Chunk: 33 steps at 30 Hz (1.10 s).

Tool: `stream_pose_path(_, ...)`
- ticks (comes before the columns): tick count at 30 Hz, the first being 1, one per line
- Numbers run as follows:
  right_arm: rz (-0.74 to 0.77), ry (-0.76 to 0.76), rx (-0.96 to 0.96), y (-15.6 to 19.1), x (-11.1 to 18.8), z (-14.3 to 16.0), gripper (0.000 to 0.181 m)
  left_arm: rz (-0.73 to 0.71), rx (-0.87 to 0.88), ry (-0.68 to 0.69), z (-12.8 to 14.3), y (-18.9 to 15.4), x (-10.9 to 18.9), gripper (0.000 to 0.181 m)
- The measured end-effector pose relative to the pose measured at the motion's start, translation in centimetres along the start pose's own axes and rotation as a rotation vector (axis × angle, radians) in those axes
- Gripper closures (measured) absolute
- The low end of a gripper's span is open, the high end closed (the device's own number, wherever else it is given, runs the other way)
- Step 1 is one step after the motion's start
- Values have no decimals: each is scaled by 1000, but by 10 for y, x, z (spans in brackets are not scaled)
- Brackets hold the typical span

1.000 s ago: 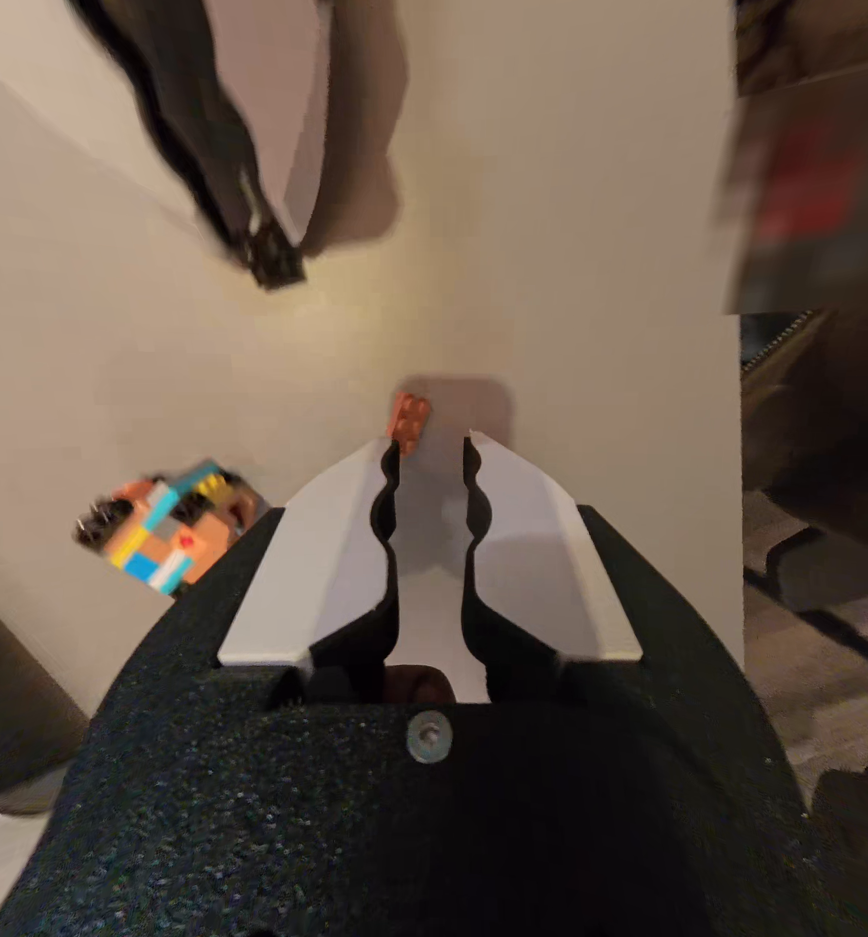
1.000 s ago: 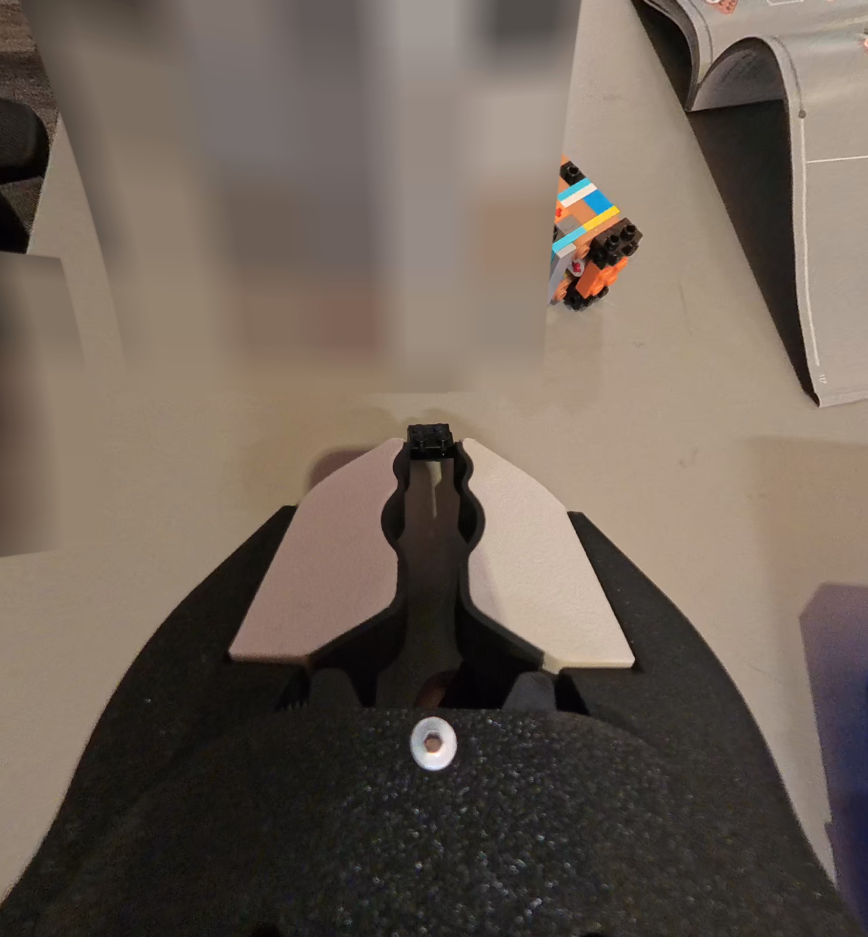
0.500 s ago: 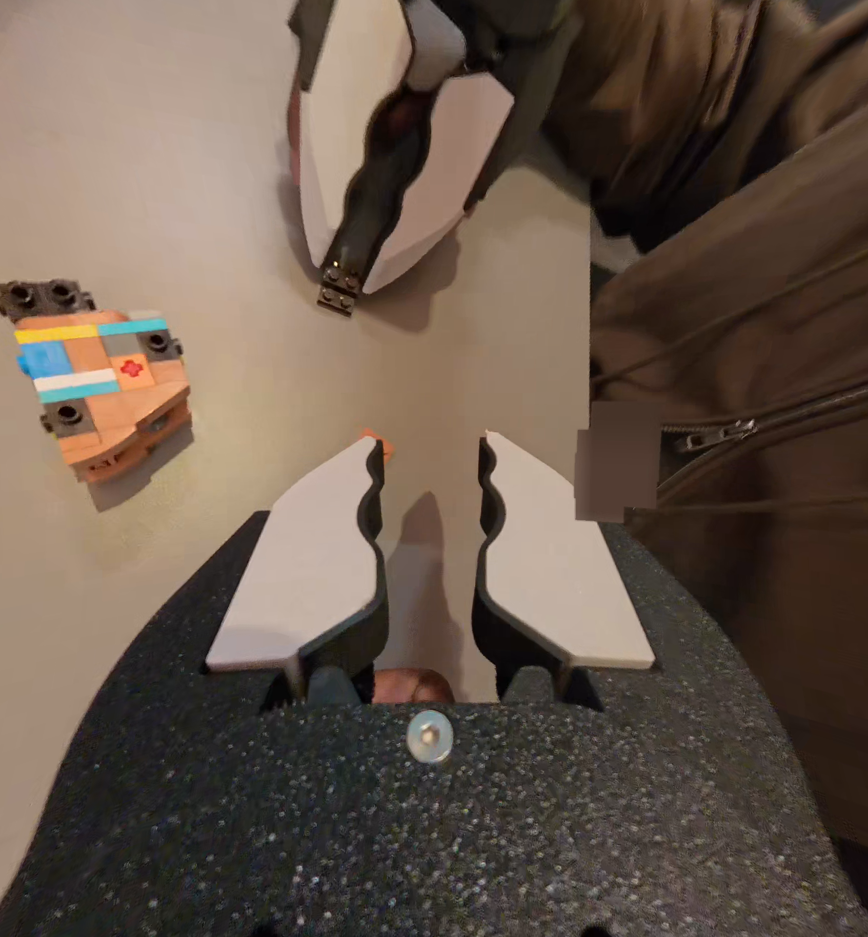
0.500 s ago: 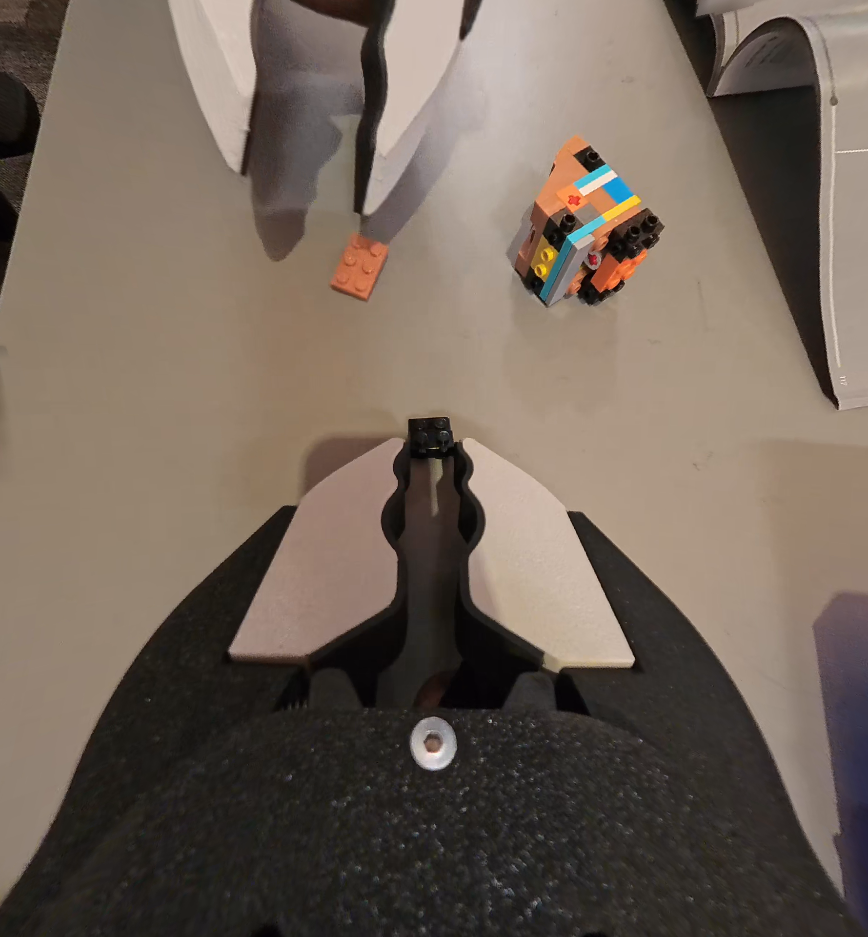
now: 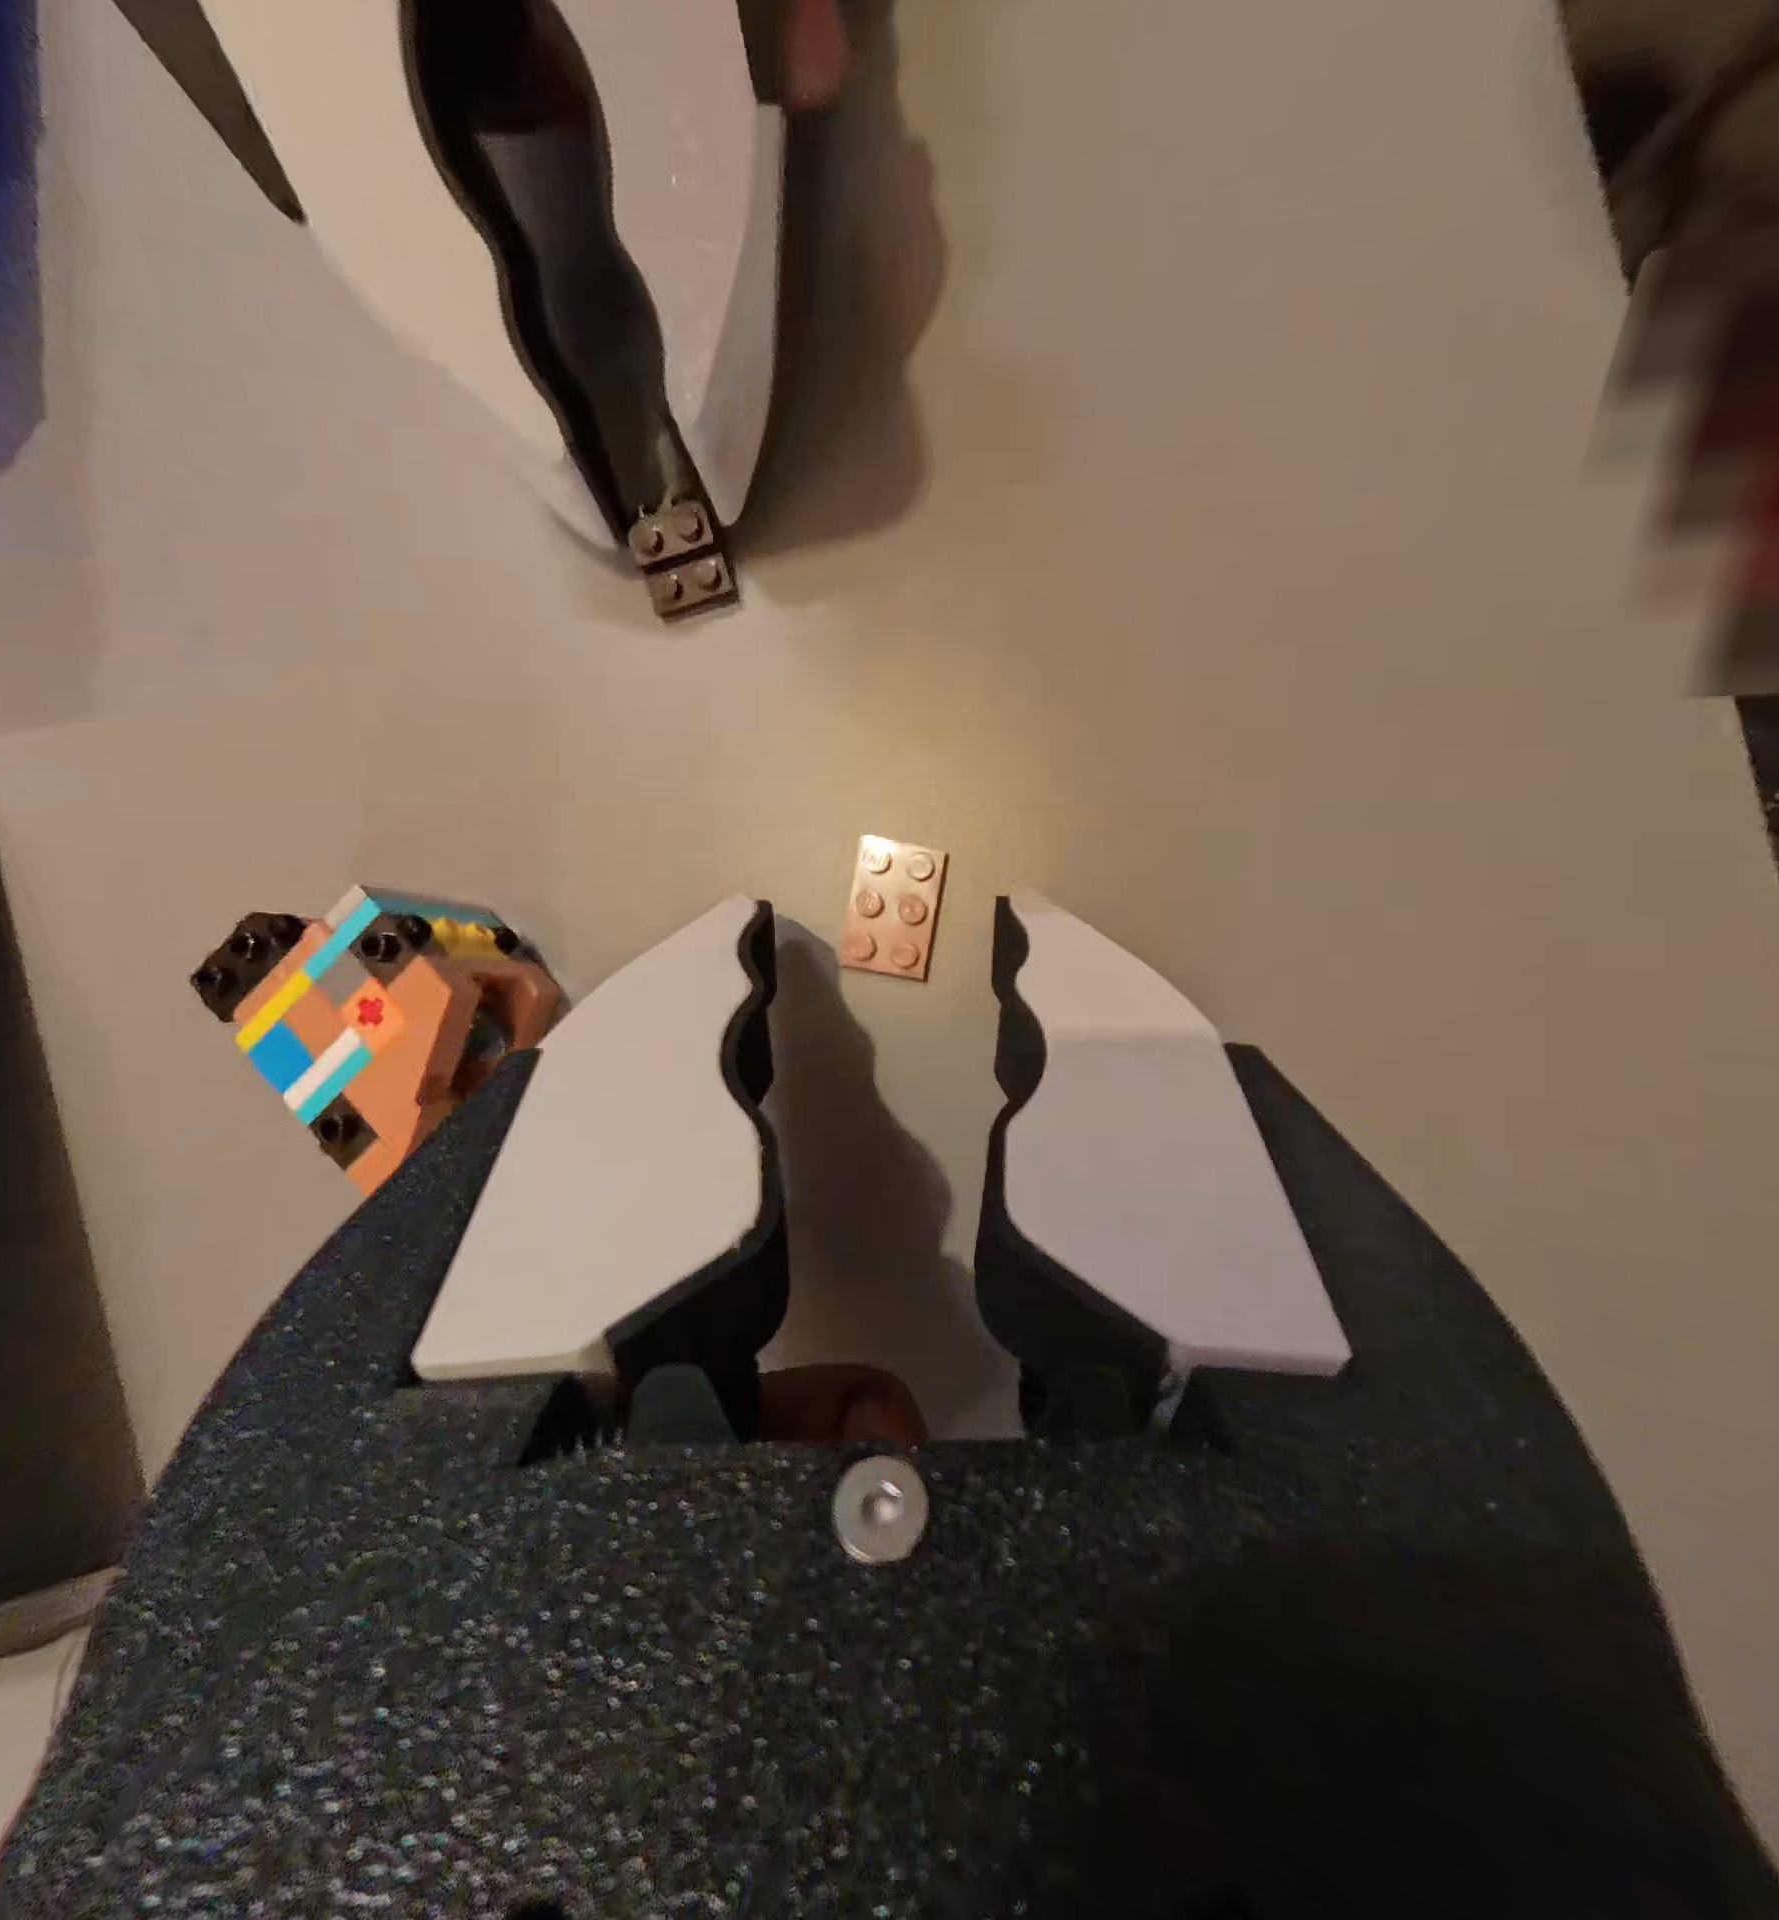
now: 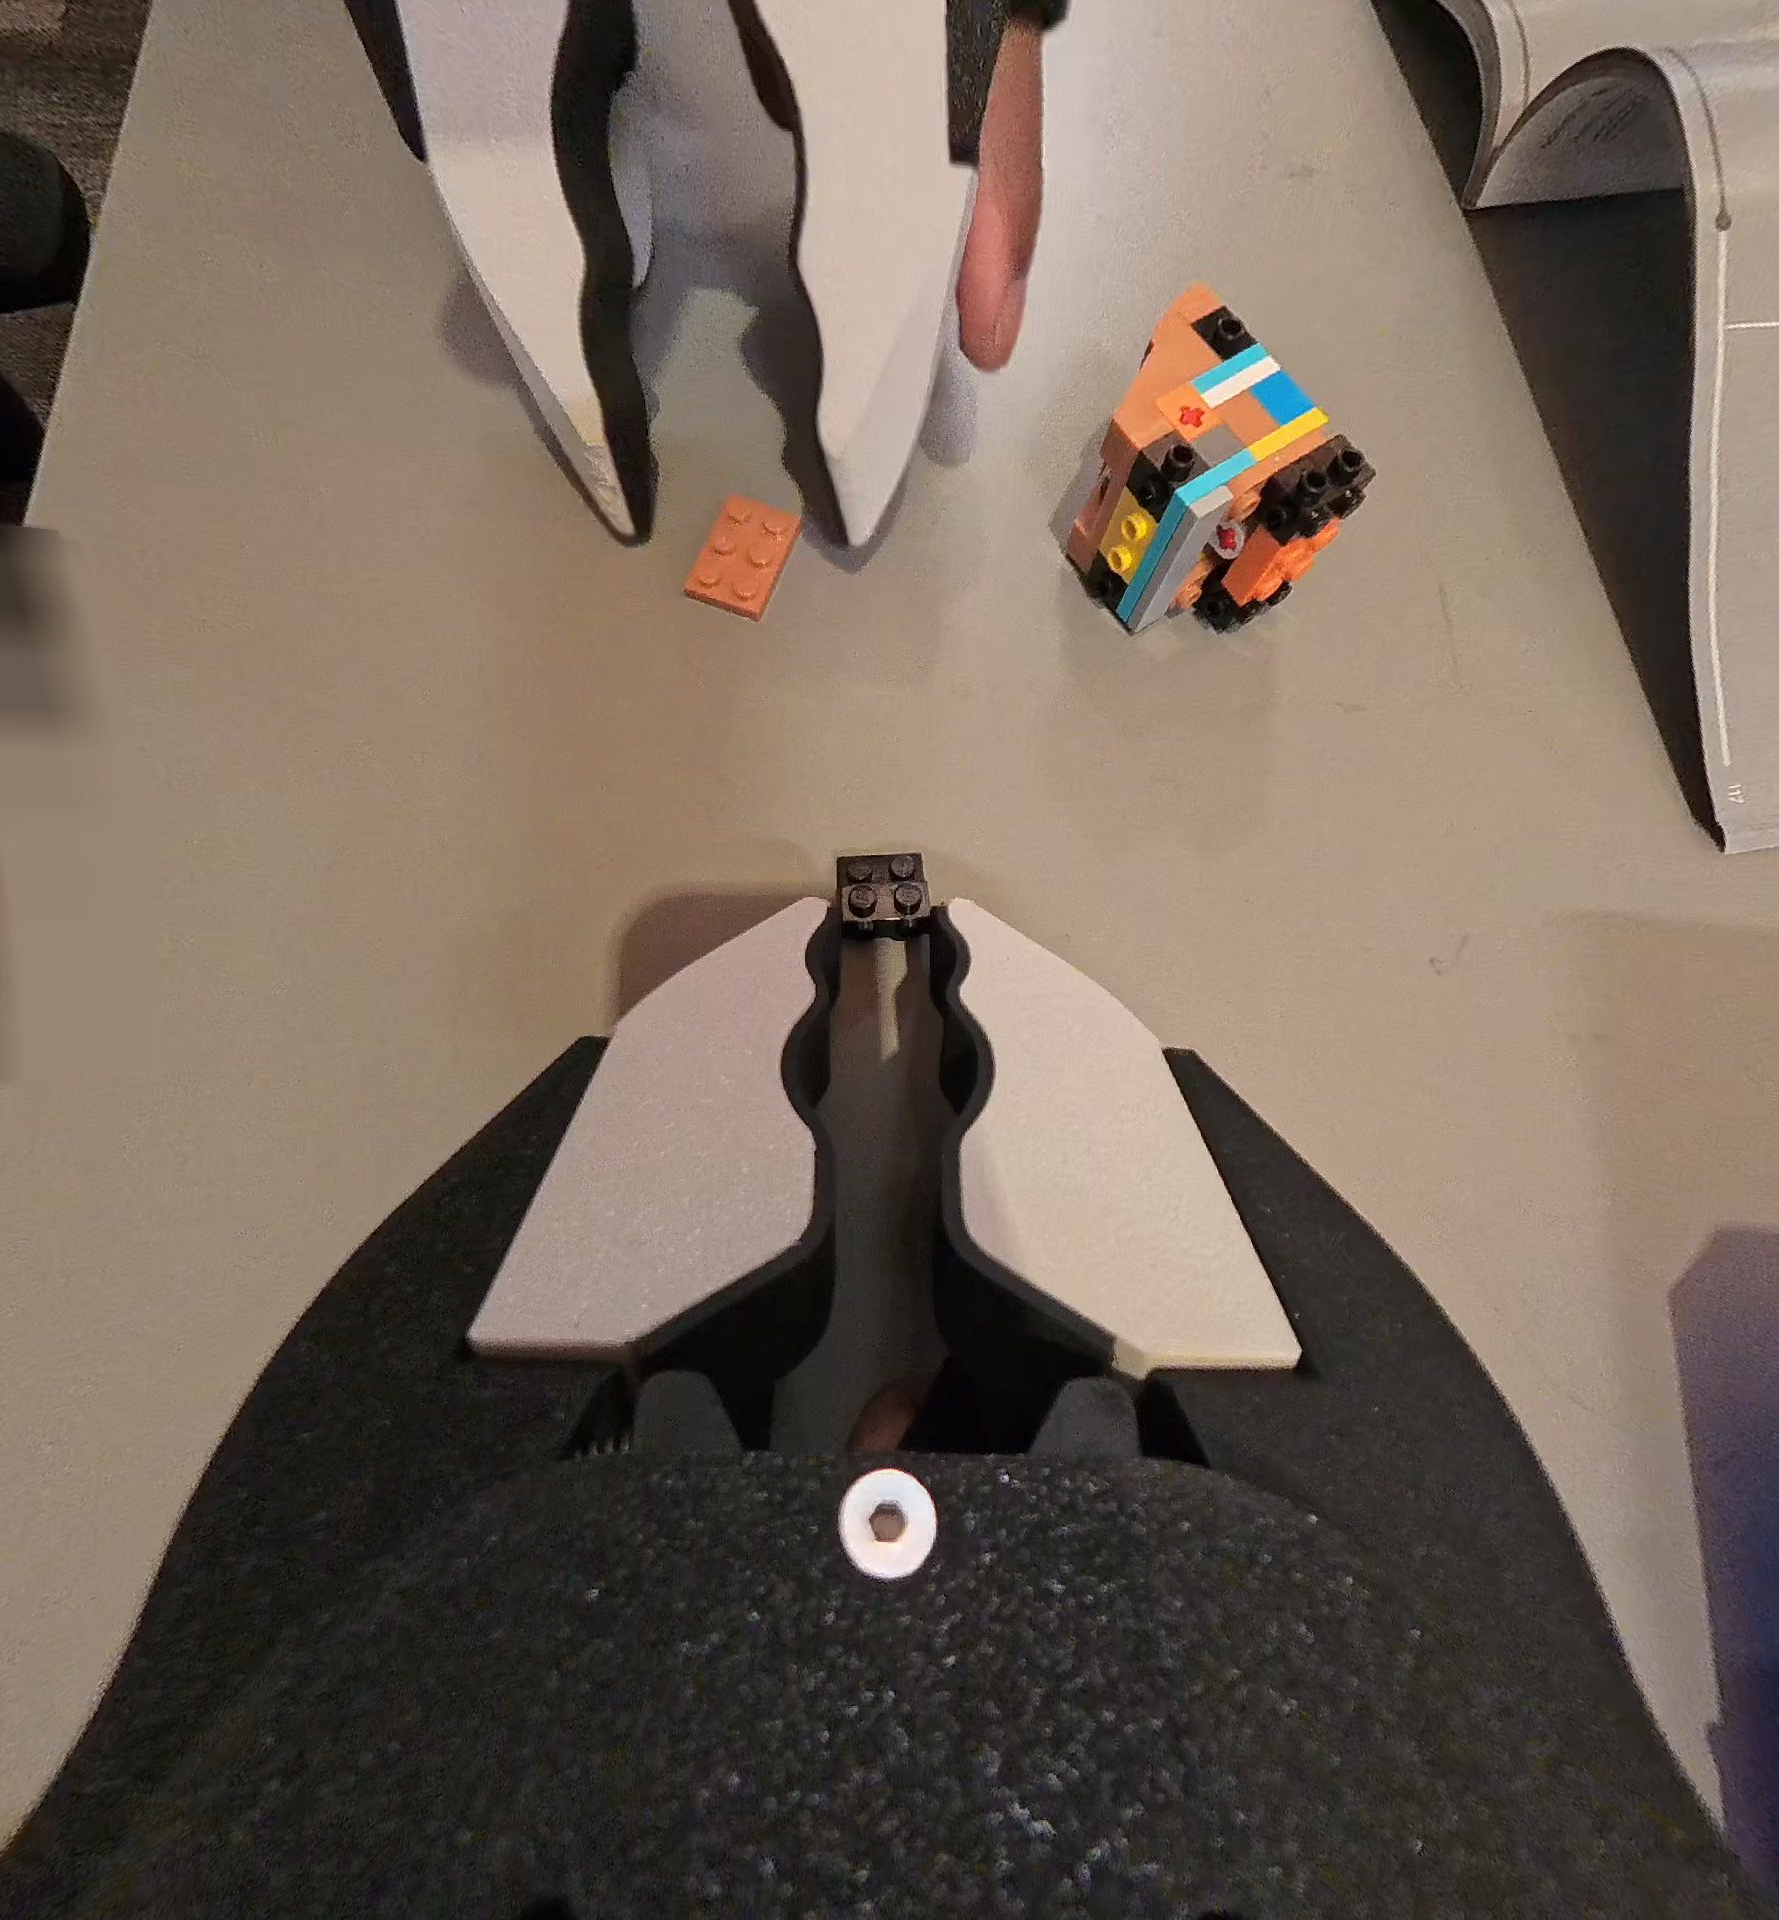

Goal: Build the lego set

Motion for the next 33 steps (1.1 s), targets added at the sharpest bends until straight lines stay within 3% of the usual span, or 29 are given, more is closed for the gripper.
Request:
stream_pose_path(5,-2,-7,2,0,0,-1,166,80,77,-3,1,2,-4,165)
stream_pose_path(10,-9,-40,-6,2,-1,-5,166,32,149,-26,-1,2,-6,165)
stream_pose_path(18,-47,-116,-10,11,-5,-17,166,-133,210,-257,-22,9,-7,165)
stream_pose_path(33,-26,-144,-8,12,-10,-24,166,-190,202,-236,-19,12,-16,165)
Point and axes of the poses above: each gripper's, where its closed fingertips meet, x back along the fingers, z out of its underside, y = z × x across the jaws, the point moved 5 cm from there along x, back along the fingers, and after that the axes turned 10 degrees about -y, right-handed, at the moved point
